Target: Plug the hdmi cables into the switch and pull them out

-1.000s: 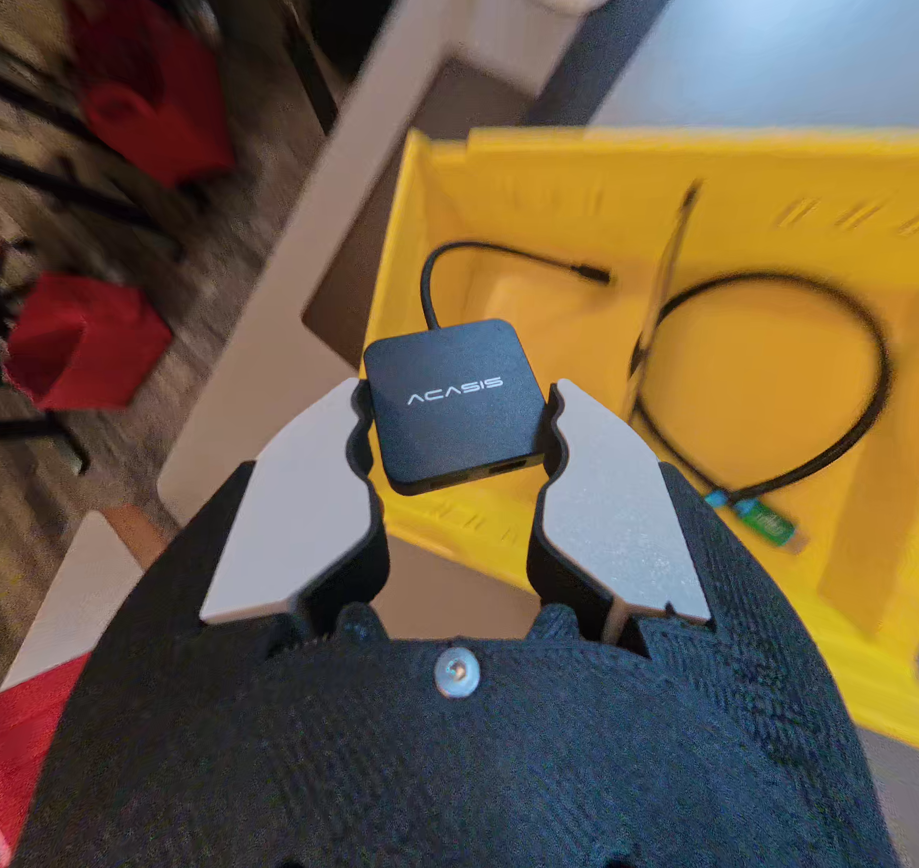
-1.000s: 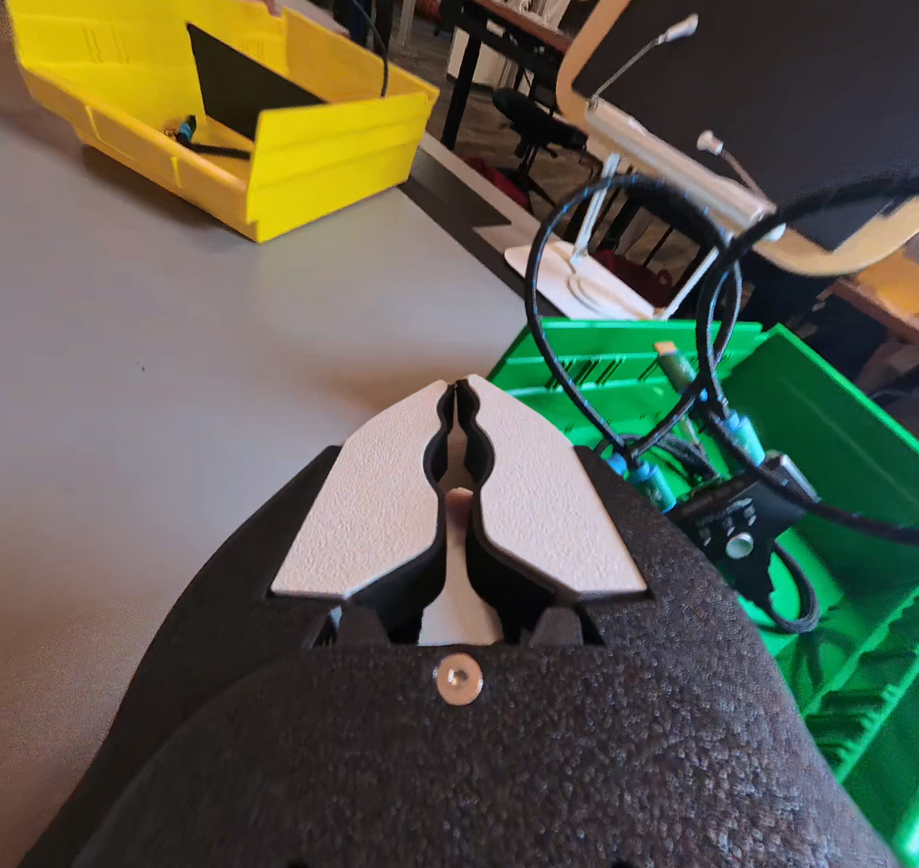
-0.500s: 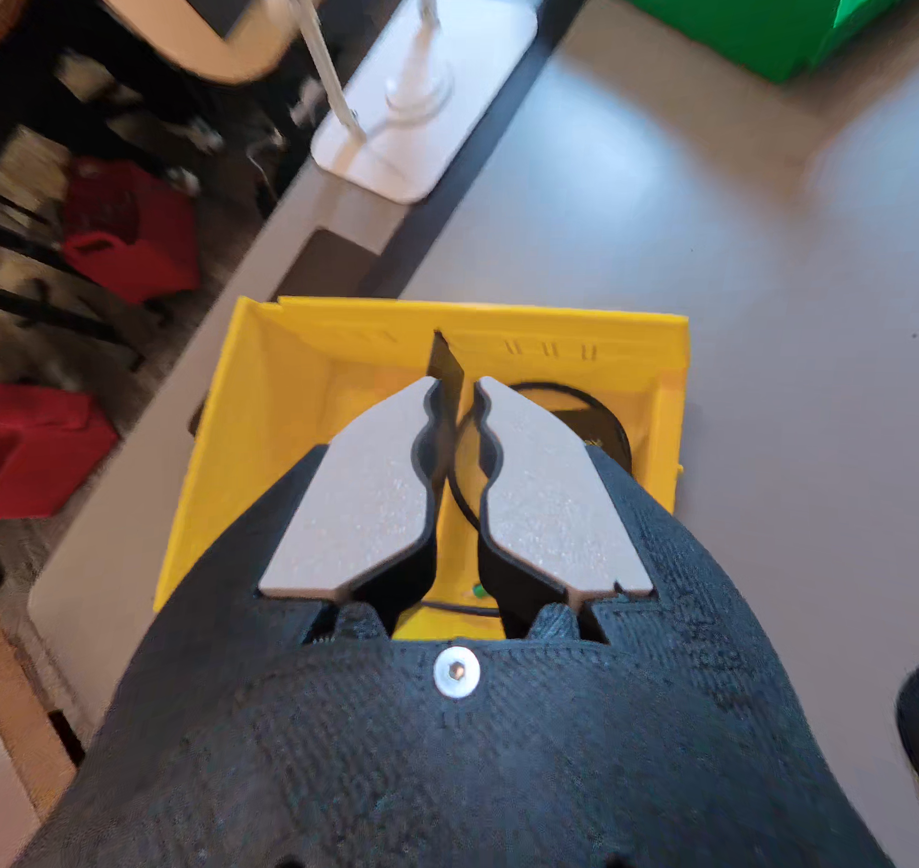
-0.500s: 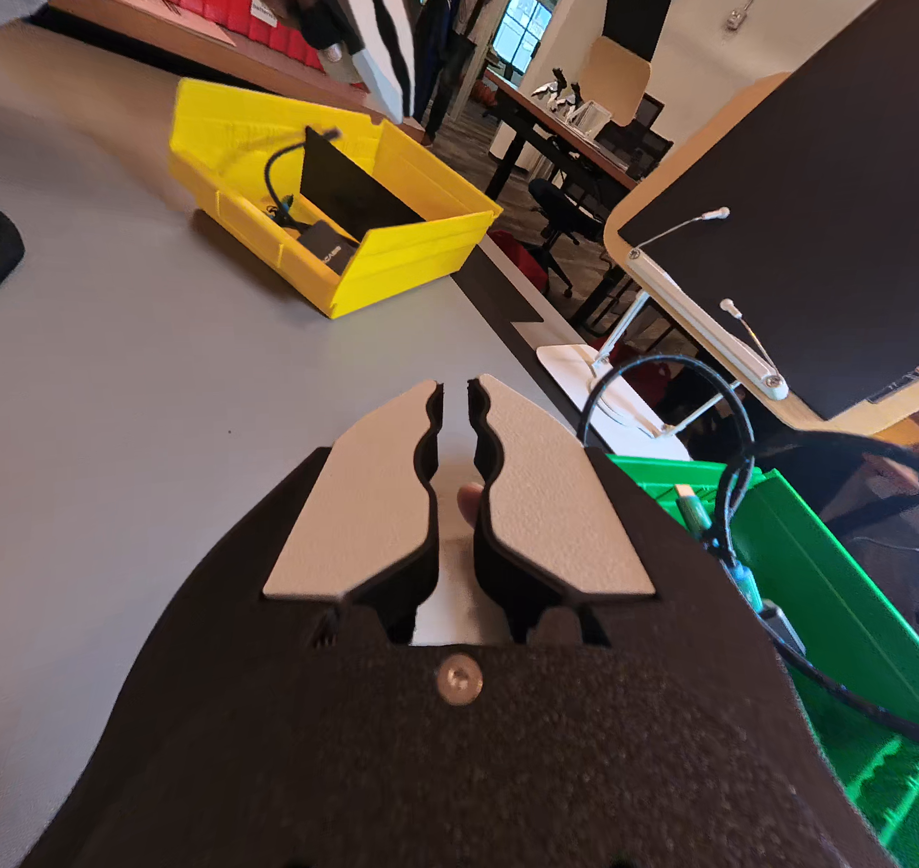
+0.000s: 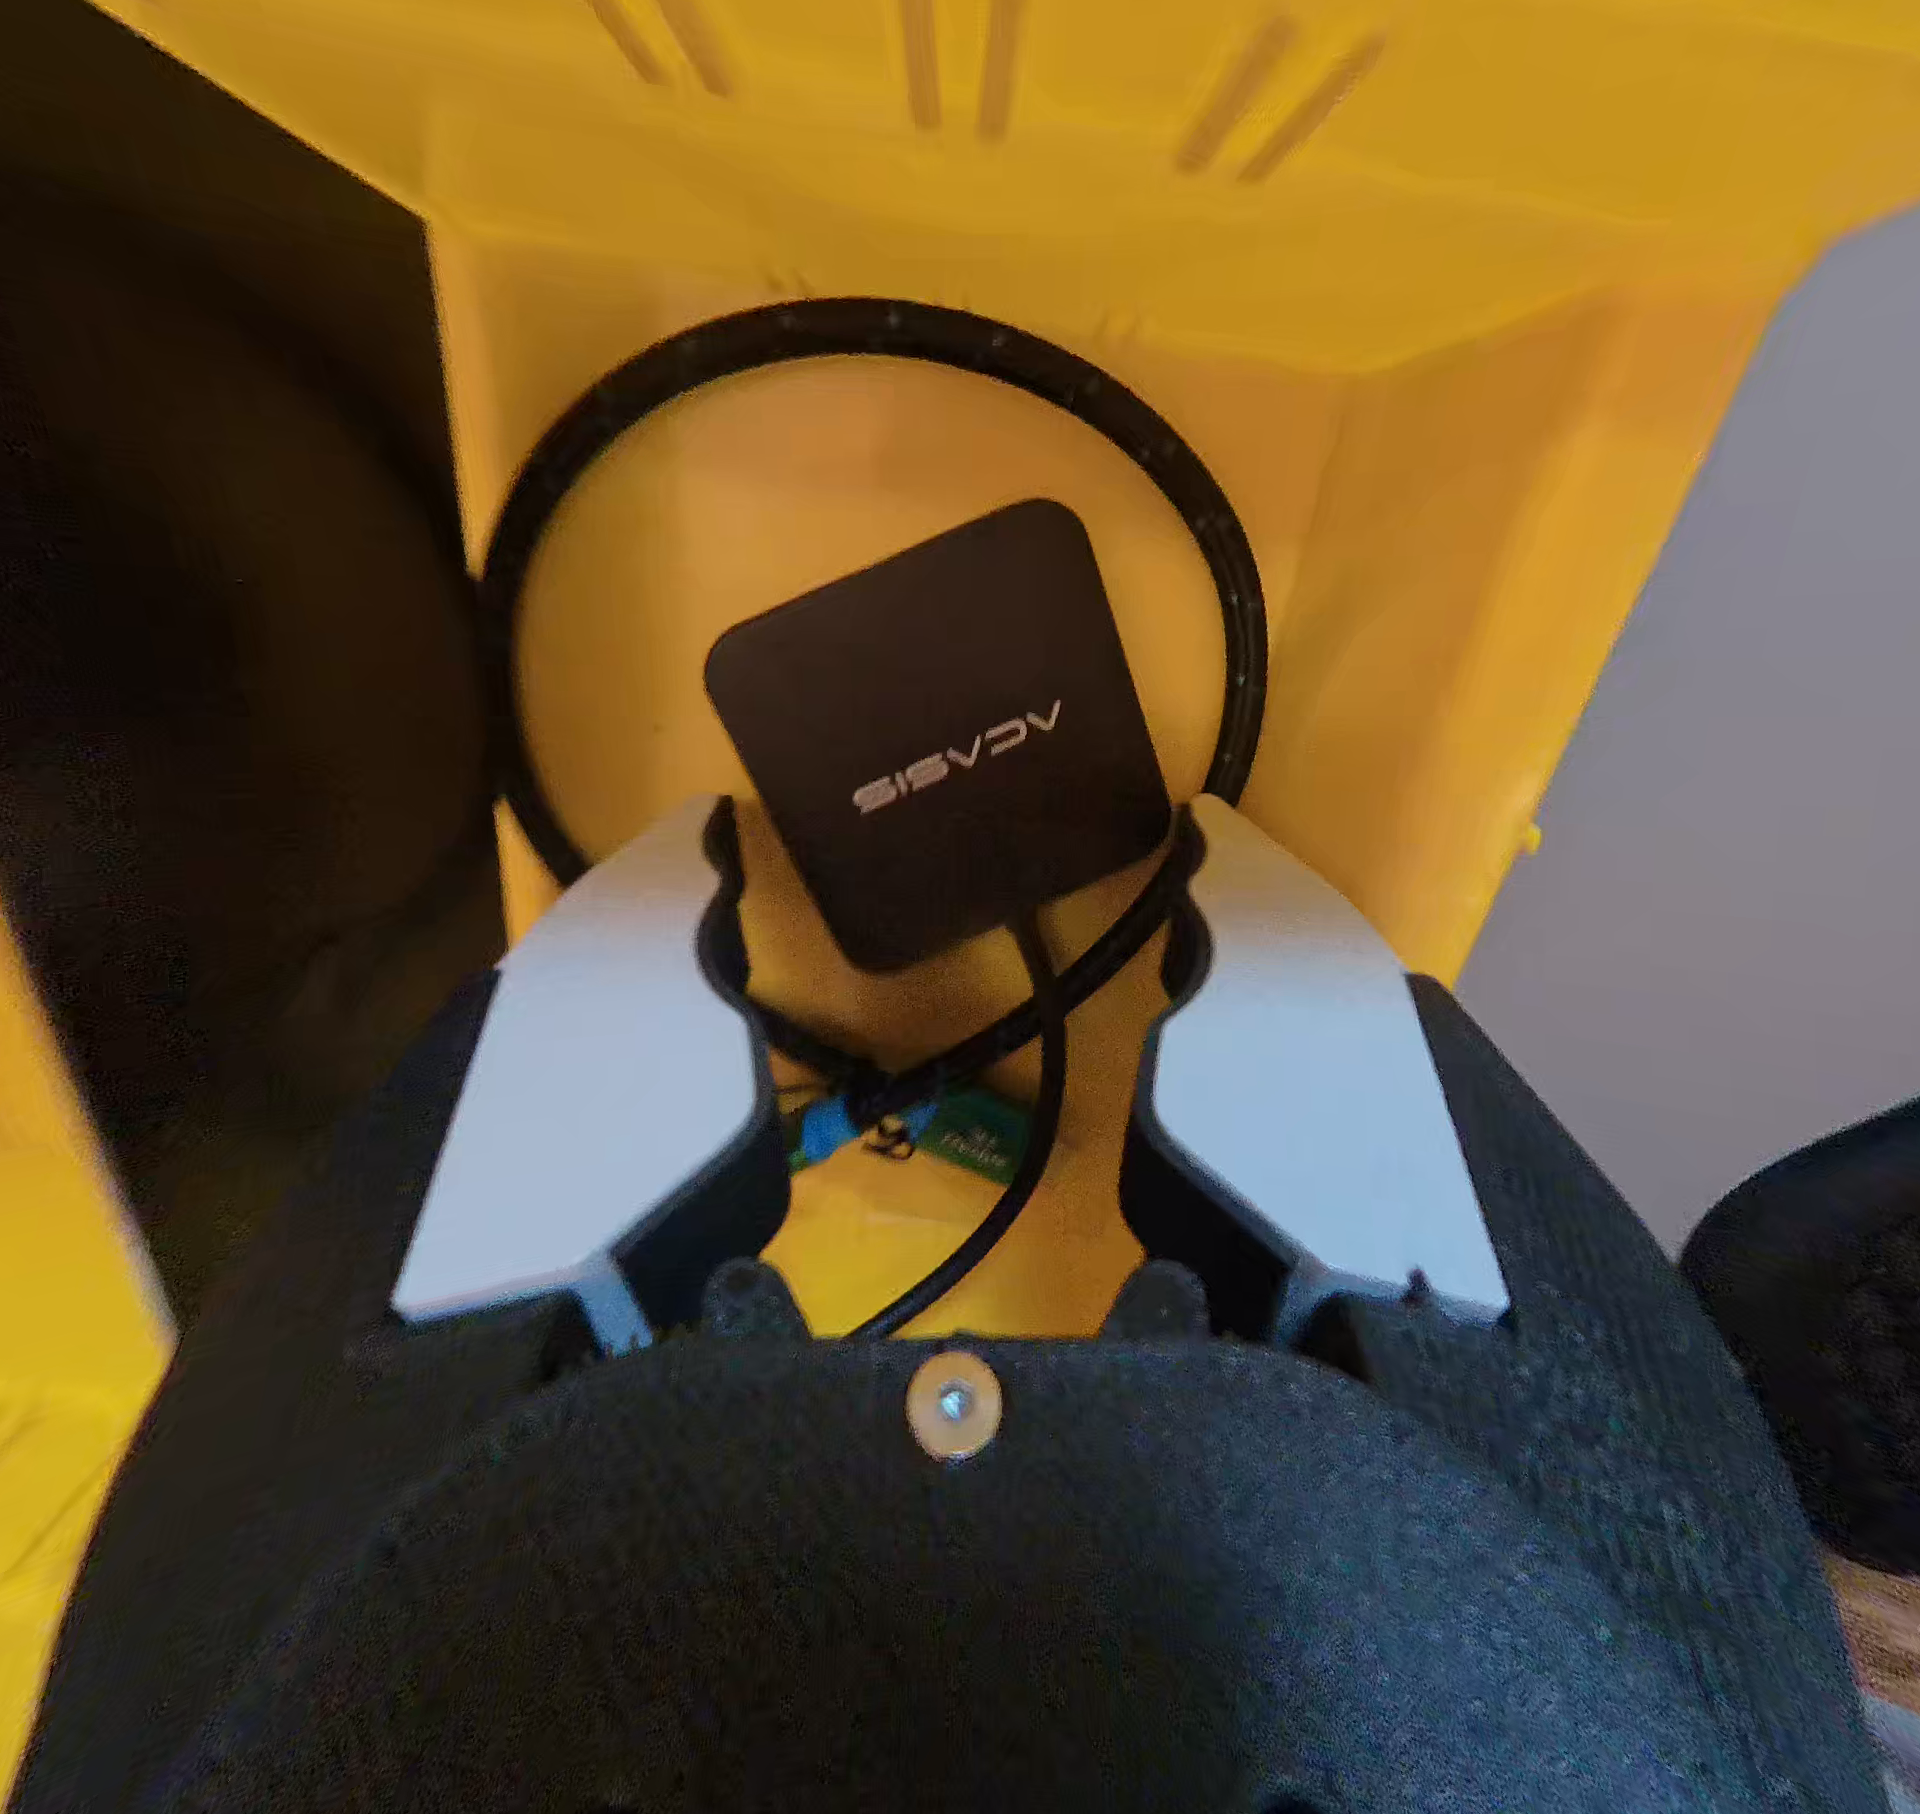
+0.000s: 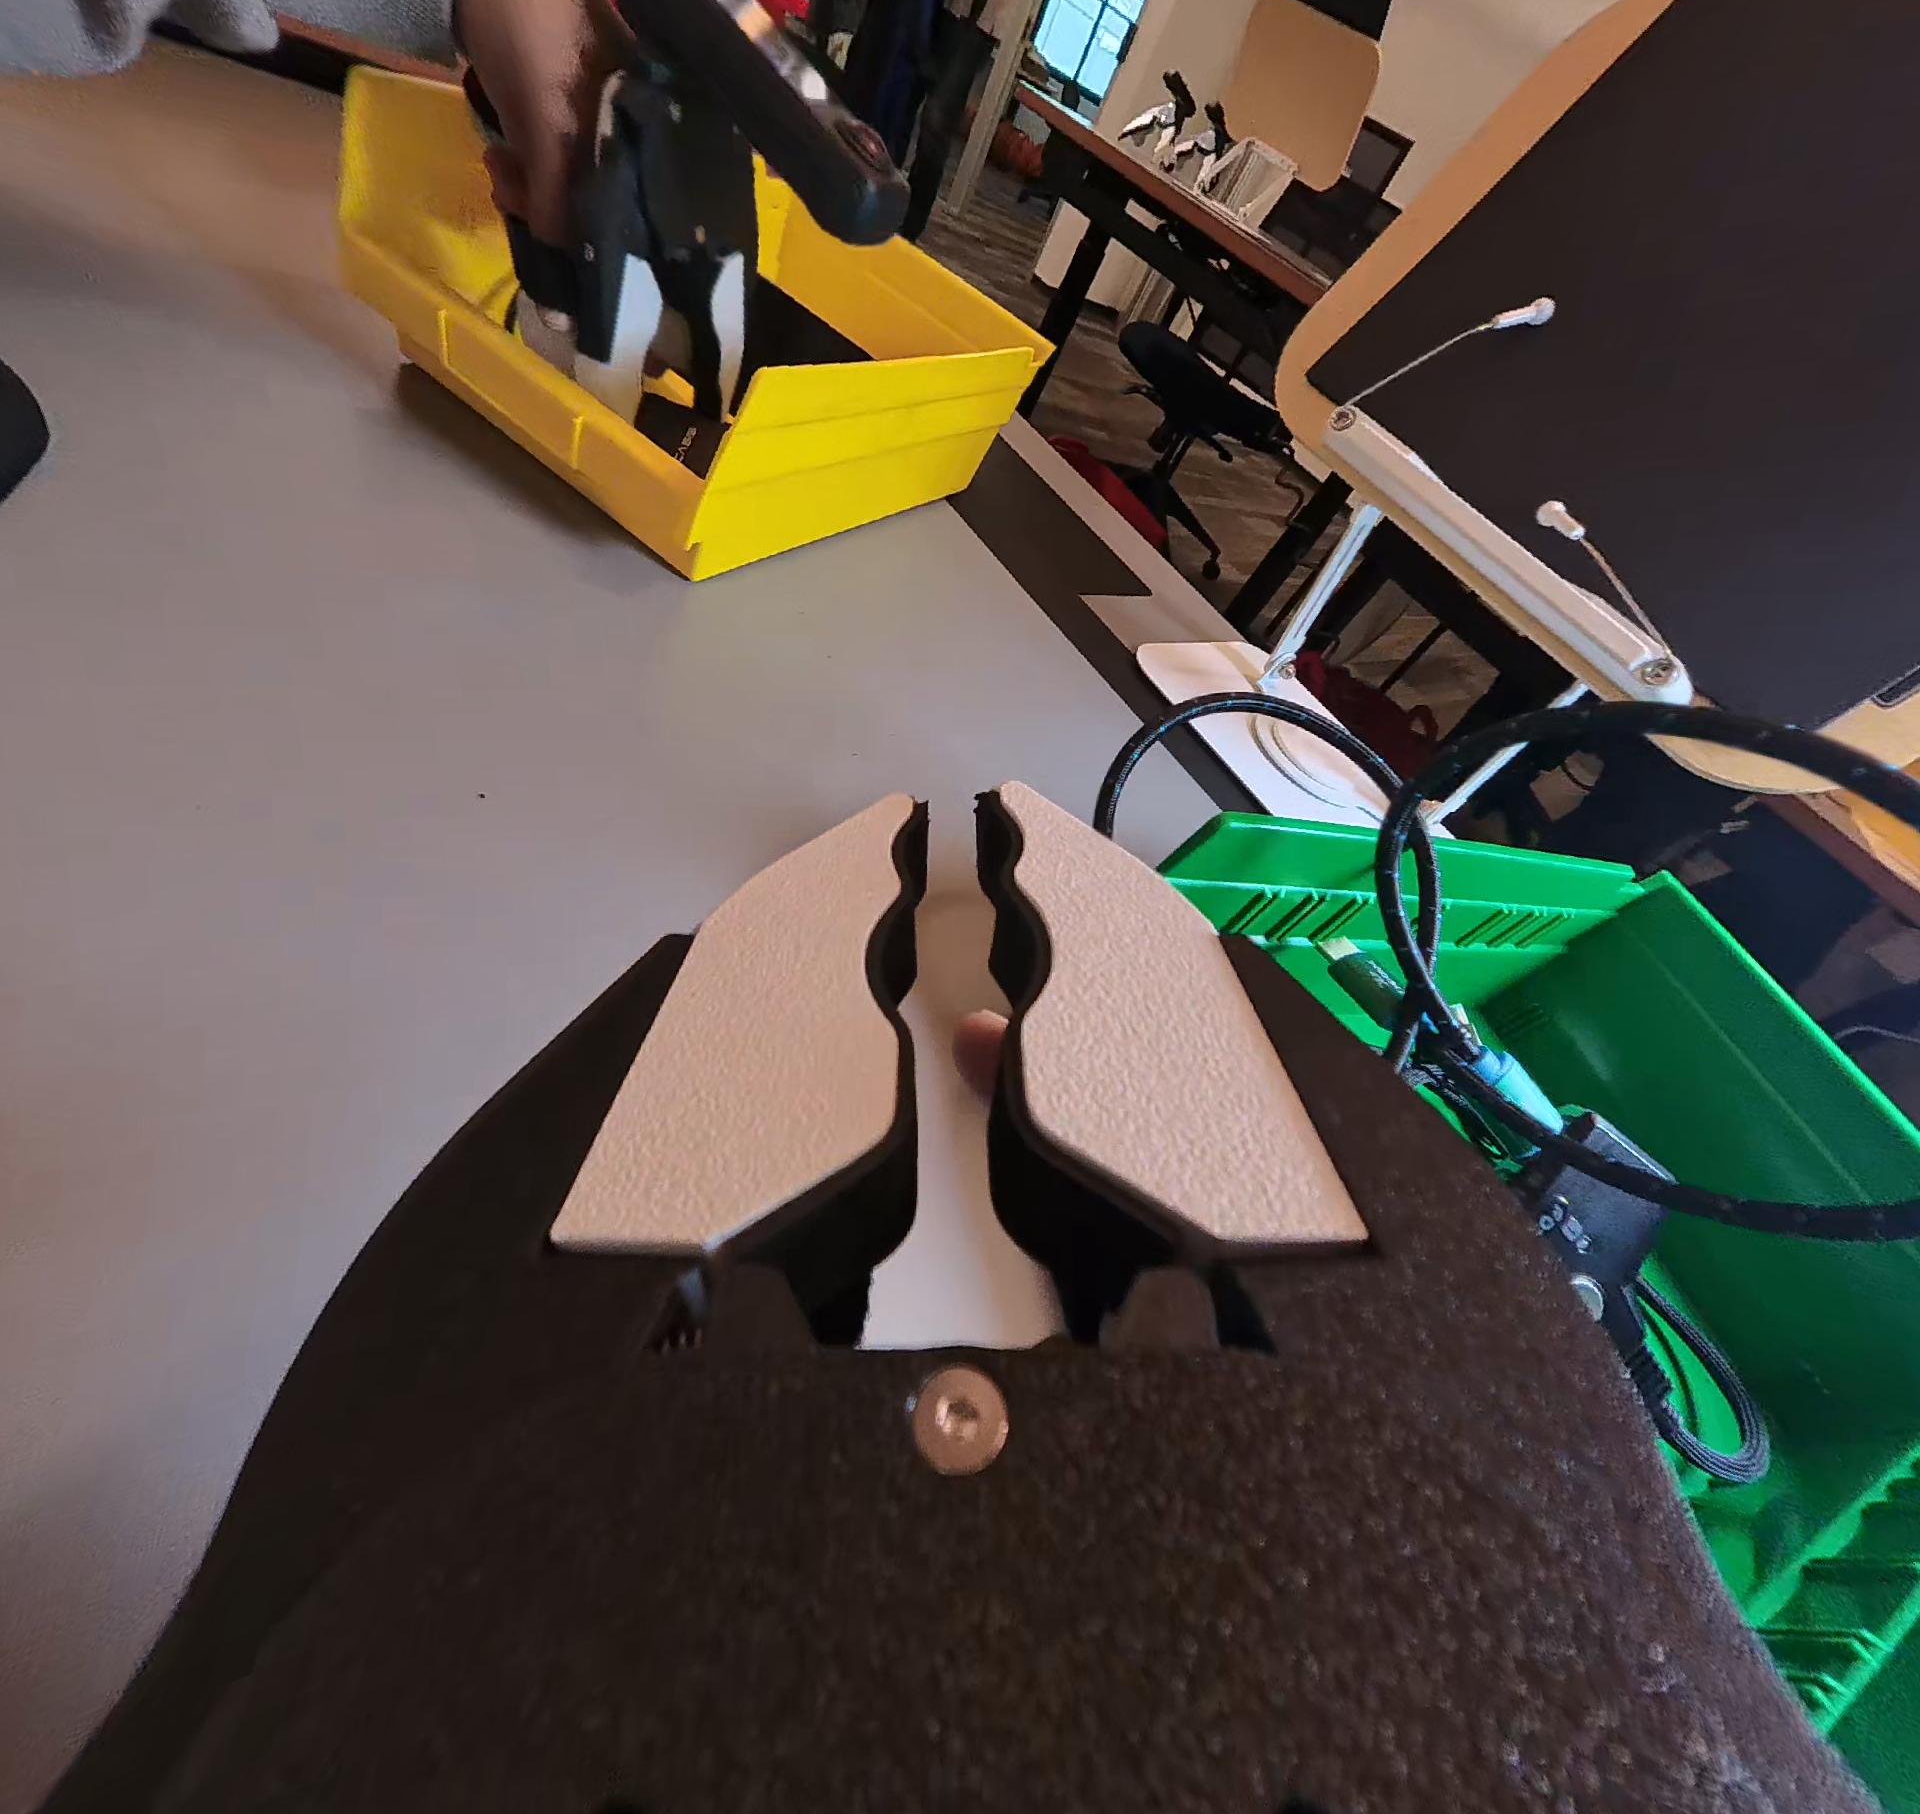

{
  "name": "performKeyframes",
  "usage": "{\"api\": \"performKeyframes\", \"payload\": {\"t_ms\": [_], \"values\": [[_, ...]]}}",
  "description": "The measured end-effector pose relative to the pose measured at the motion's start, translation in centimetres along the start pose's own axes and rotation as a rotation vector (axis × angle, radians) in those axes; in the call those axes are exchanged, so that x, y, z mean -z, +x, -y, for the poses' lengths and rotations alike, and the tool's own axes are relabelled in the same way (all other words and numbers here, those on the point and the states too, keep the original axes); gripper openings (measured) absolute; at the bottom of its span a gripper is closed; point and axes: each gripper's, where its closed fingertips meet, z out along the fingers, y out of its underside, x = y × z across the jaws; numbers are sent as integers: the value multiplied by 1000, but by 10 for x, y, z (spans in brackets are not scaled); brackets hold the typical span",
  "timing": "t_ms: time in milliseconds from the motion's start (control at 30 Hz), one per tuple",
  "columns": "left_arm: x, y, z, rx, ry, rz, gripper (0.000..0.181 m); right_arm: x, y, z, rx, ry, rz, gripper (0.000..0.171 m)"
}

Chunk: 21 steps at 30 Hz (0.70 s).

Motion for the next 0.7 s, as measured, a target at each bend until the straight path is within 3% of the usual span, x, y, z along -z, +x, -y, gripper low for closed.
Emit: {"api": "performKeyframes", "payload": {"t_ms": [100, 200, 367, 467, 567, 700], "values": [[-4, 0, 6, 23, 17, -39, 75, -1, -2, -1, -2, -3, 2, 9], [4, -5, 8, -4, 39, 27, 74, -1, -2, -2, 4, -5, -2, 9], [63, -8, 24, -11, 276, 158, 74, -1, -1, 2, -5, 7, -11, 9], [125, 2, 45, -20, 519, 244, 73, -4, -2, 10, -13, 27, -14, 9], [191, 42, 79, -98, 824, 258, 73, -12, -5, 31, -52, 73, -12, 11], [234, 128, 131, -152, 1199, 44, 74, -26, -11, 75, -177, 171, 14, 31]]}}
